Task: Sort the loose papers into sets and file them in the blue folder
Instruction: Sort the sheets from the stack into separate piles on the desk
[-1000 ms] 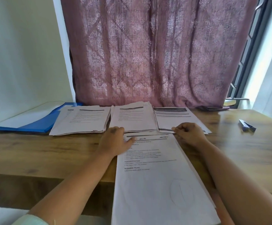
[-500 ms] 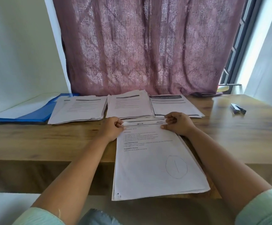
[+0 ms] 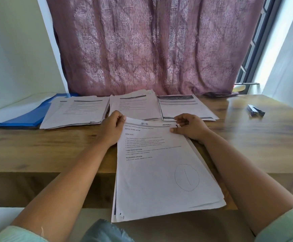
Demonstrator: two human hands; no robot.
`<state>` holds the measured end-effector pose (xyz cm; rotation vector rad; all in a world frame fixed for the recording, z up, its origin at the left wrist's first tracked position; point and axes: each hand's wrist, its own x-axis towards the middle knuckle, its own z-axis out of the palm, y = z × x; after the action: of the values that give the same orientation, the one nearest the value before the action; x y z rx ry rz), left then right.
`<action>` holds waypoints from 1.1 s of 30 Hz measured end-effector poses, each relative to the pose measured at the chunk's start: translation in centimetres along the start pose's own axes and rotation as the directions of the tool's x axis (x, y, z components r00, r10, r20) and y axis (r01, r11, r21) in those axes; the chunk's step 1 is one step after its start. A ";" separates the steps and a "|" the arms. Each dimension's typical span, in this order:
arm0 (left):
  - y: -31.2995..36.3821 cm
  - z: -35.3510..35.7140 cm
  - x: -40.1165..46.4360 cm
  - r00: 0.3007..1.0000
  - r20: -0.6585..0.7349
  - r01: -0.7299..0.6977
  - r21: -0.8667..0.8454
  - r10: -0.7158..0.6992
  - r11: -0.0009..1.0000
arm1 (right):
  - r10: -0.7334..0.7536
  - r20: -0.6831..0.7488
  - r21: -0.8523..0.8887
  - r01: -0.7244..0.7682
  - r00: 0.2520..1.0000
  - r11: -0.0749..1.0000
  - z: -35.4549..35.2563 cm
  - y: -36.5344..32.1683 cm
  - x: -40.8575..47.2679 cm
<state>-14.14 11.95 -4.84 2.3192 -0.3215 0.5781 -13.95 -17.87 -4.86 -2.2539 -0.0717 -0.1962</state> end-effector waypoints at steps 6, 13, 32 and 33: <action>-0.1 -0.1 -0.1 0.993 -0.085 -0.080 -0.003 0.079 0.997 | -0.021 0.011 -0.095 0.022 1.000 0.995 0.0 -0.4 -0.1; -0.3 -0.1 -0.2 0.963 -0.221 -0.163 -0.018 0.155 0.987 | 0.003 -0.061 0.013 -0.002 0.998 1.000 0.1 -0.9 -0.6; -0.6 -1.3 0.4 0.831 -0.522 0.085 -0.221 -0.191 0.972 | -0.003 0.299 0.364 -0.111 0.954 0.925 -1.7 -2.3 -2.7; -0.7 -1.4 0.4 0.821 -0.527 0.109 -0.233 -0.220 0.966 | 0.015 0.327 0.365 -0.141 0.945 0.920 -1.8 -2.1 -2.7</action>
<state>-13.95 13.39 -4.11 1.8655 0.0975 1.0410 -17.04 -17.91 -2.58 -1.8703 -0.1747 0.2145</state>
